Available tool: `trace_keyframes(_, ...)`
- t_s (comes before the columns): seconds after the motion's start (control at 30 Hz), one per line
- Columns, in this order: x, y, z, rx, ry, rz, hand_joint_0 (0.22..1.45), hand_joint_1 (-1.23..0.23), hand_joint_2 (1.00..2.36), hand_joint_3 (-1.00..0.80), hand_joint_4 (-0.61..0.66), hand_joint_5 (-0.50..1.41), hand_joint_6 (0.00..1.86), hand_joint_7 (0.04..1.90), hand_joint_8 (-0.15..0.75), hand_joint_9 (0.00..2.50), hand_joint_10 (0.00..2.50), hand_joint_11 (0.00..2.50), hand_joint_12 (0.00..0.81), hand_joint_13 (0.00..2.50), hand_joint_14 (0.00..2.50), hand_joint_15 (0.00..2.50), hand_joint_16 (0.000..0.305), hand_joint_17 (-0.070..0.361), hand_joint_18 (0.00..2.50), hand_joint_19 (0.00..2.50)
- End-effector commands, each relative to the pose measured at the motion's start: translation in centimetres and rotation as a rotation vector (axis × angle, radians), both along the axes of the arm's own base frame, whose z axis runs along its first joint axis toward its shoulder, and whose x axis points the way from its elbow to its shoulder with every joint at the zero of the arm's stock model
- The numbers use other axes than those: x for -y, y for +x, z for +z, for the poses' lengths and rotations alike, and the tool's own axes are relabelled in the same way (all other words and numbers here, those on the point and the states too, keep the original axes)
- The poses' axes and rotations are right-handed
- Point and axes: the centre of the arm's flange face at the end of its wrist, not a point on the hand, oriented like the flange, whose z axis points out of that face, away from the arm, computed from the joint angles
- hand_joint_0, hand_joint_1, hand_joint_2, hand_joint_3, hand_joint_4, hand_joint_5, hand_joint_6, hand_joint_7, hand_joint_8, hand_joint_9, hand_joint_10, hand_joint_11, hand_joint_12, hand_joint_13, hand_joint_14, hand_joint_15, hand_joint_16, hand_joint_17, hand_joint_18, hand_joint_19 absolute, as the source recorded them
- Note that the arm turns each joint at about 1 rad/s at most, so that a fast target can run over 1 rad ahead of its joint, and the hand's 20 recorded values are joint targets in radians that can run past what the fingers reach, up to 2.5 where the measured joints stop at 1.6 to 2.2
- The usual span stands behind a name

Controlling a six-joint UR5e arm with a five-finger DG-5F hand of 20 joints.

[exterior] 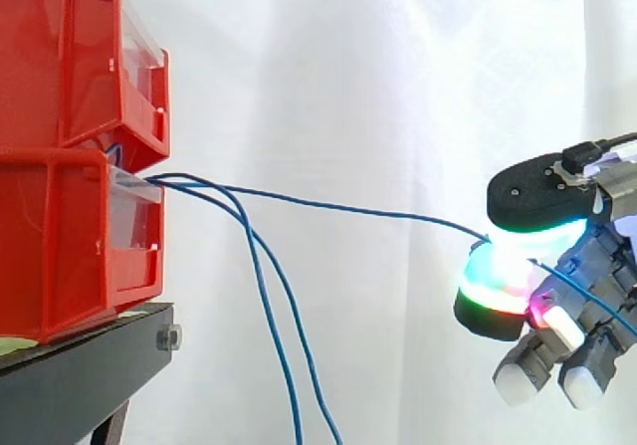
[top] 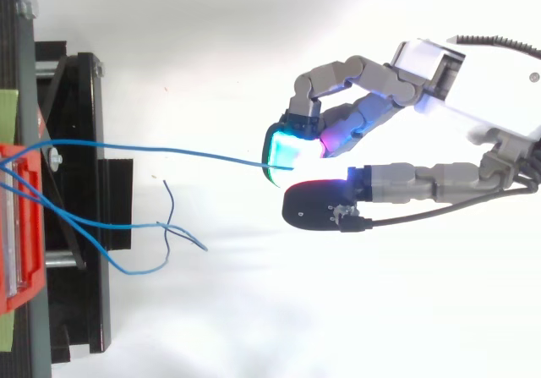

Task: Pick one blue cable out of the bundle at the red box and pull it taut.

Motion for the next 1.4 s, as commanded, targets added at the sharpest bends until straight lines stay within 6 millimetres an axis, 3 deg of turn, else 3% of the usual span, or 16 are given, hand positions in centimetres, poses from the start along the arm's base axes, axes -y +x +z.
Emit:
trace_keyframes(0.0, 0.01, -0.03, -0.06, -0.001, 0.0, 0.0, 0.58, -0.77, 1.02, 0.07, 0.0, -0.11, 0.84, 1.25, 0.397, 0.92, 0.01, 0.85, 0.461, 0.71, 0.01, 0.27, 0.065, 0.147, 0.87, 0.38)
trace_keyframes(1.37, 0.0, 0.0, 0.01, 0.0, 0.0, 0.0, 0.58, -0.76, 1.02, 0.06, -0.01, -0.11, 0.84, 1.25, 0.392, 0.88, 0.01, 0.83, 0.459, 0.62, 0.01, 0.25, 0.065, 0.147, 0.82, 0.38)
